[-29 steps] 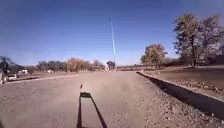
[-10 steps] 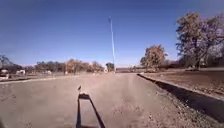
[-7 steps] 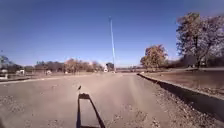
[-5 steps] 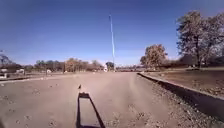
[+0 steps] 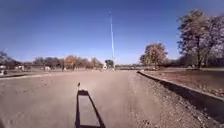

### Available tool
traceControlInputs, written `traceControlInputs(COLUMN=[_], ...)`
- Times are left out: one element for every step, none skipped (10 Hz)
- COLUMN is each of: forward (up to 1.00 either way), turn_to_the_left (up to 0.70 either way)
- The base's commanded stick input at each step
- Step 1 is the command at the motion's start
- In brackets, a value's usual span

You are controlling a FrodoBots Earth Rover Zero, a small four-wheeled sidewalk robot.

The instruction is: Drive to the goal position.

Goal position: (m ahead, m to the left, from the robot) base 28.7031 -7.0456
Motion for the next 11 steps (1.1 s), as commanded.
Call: traceControlInputs(forward=[0.50,0.50,0.50,0.50,0.50,0.50,0.50,0.50,0.50,0.50,0.50], turn_to_the_left=[0.00,0.00,0.00,0.00,0.00,0.00,0.00,0.00,0.00,0.00,0.00])
